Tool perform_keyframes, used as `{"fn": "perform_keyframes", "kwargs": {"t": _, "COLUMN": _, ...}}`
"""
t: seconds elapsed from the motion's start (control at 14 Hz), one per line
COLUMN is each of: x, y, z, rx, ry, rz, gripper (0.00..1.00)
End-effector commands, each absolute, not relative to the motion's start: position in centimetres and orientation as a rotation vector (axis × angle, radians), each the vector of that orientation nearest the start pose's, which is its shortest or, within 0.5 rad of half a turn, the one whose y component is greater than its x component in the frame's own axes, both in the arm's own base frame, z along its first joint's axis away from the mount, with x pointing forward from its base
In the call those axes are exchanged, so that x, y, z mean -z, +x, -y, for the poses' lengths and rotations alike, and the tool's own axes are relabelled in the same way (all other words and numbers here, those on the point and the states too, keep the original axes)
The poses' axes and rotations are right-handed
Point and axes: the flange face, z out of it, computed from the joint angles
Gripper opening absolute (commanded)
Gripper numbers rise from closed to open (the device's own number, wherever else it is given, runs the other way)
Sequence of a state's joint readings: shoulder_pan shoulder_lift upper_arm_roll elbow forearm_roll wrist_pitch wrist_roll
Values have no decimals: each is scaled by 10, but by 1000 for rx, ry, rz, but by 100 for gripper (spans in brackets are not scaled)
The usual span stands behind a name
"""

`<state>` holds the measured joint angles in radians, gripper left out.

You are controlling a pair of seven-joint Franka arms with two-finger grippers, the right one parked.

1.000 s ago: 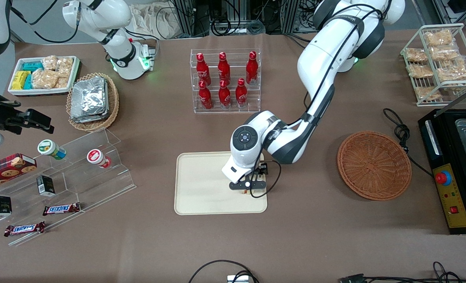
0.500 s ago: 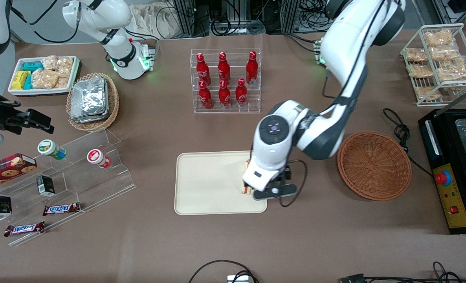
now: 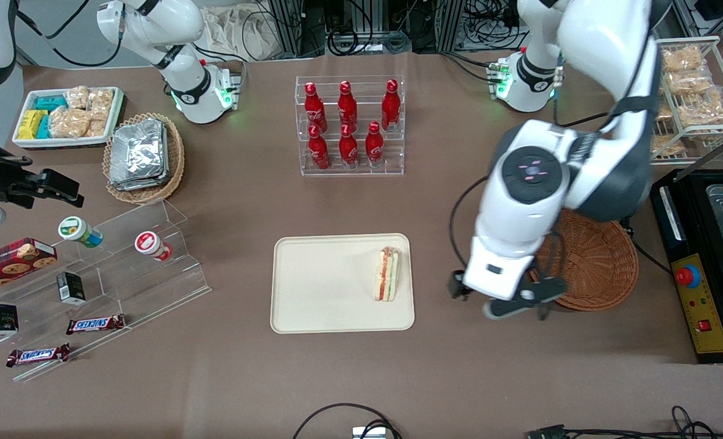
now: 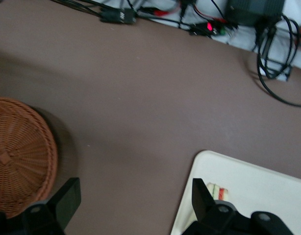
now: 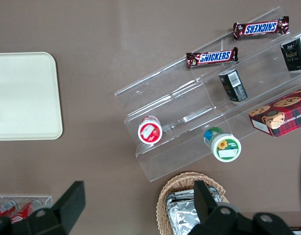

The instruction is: Place sandwich from basket to tray

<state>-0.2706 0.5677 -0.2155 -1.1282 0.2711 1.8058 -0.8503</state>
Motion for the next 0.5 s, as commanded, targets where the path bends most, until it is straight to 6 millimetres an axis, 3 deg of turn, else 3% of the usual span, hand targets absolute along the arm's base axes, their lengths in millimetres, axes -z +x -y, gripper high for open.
{"fn": "perform_keyframes", "kwargs": {"t": 0.0, "x": -514, "y": 670, "z": 252, "rx": 251, "ry": -3014, "rz": 575, "gripper": 100}}
{"fn": "perform_keyframes", "kwargs": {"t": 0.21, "x": -533, "y": 674, "z": 214, "rx": 226, "ry": -3051, "rz": 570, "gripper": 100}}
{"fn": "perform_keyframes", "kwargs": {"t": 0.43, "x": -553, "y": 673, "z": 161, "rx": 124, "ry": -3114, "rz": 482, "gripper": 100}}
